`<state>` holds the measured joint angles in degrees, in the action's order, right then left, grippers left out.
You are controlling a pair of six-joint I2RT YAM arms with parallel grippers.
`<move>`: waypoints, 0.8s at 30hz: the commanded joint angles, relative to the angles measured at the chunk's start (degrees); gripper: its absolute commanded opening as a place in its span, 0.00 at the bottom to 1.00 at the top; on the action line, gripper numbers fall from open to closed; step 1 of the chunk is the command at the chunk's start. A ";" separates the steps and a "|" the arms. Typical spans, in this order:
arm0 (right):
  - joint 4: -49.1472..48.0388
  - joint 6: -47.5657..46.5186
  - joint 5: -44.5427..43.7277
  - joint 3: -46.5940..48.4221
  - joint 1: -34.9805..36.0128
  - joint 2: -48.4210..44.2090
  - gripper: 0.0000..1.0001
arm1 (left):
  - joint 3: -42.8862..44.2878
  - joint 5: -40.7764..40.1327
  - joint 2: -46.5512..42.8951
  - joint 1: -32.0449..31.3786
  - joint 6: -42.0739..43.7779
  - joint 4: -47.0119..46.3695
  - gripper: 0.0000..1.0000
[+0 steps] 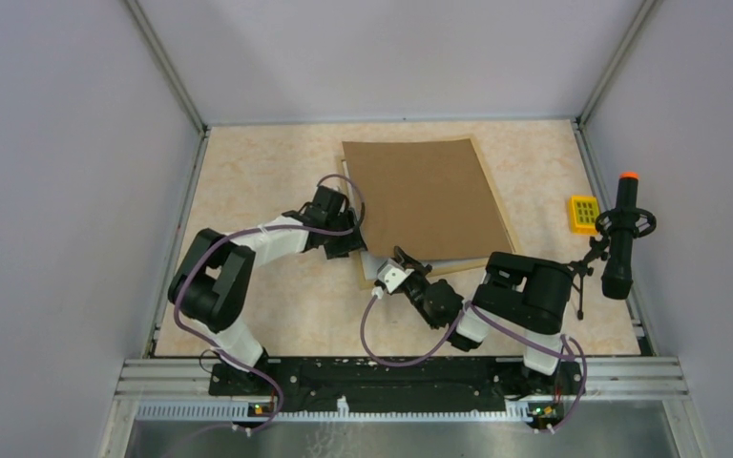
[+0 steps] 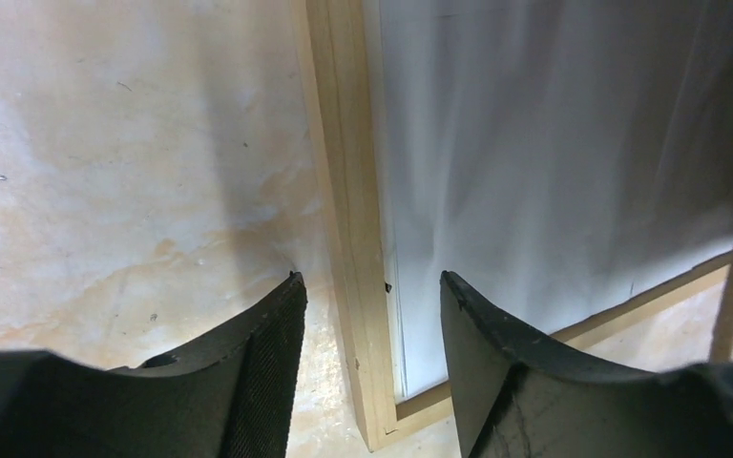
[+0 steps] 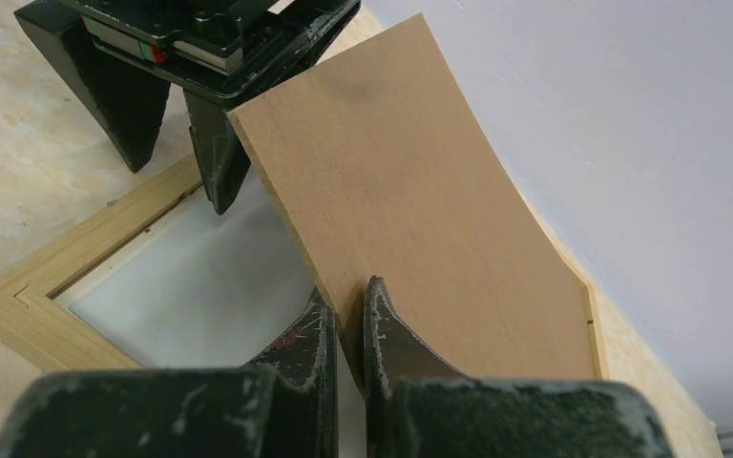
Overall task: Put the photo into the frame
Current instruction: Adjust the photo frame at the center of the board.
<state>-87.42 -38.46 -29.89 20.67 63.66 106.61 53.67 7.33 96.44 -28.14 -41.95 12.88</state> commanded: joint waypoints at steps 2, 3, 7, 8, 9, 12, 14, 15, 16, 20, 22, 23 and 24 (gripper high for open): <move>-11.08 15.82 -2.29 0.16 -0.55 0.27 0.00 | 0.87 -6.22 2.43 -1.49 0.07 3.90 0.55; -11.08 15.80 -2.09 0.15 -0.53 0.23 0.00 | 0.91 -6.66 2.63 -2.00 0.06 4.10 0.54; -11.06 15.88 -1.96 0.06 -0.50 0.35 0.00 | 1.22 -9.60 3.40 -3.28 -0.26 5.52 0.47; -11.10 15.88 -1.98 0.01 -0.52 0.35 0.00 | 1.32 -9.97 3.69 -3.37 -0.17 5.88 0.45; -11.11 15.91 -2.02 -0.09 -0.49 0.31 0.00 | 1.41 -10.26 3.75 -3.48 -0.14 6.26 0.44; -11.10 15.80 -2.49 -0.37 -0.59 0.28 0.00 | 1.56 -11.43 3.91 -3.78 0.14 7.39 0.43; -11.11 15.87 -2.62 -0.49 -0.64 0.15 0.00 | 1.70 -12.11 3.92 -4.08 0.20 8.03 0.43; -11.11 15.87 -2.59 -0.47 -0.59 0.11 0.00 | 1.81 -12.39 4.01 -4.30 0.24 8.24 0.43; -11.04 15.87 -2.59 -0.50 -0.63 0.08 0.00 | 2.19 -13.03 4.32 -4.49 0.08 8.95 0.43; -11.13 15.87 -2.76 -0.41 -0.59 -0.08 0.00 | 3.57 -14.49 5.58 -5.58 -0.17 11.95 0.42; -11.04 15.79 -2.97 -0.37 -0.64 -0.09 0.00 | 3.46 -14.92 5.79 -6.02 -0.44 12.55 0.41; -11.10 15.66 -2.94 -0.29 -0.62 -0.13 0.00 | 3.44 -14.87 5.97 -6.11 -0.36 12.86 0.40; -11.06 15.55 -2.97 -0.23 -0.62 -0.20 0.00 | 3.46 -14.94 6.16 -6.24 -0.44 13.15 0.40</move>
<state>-87.42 -38.48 -29.91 20.64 63.64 106.61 58.19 -5.17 99.18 -33.69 -42.15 19.20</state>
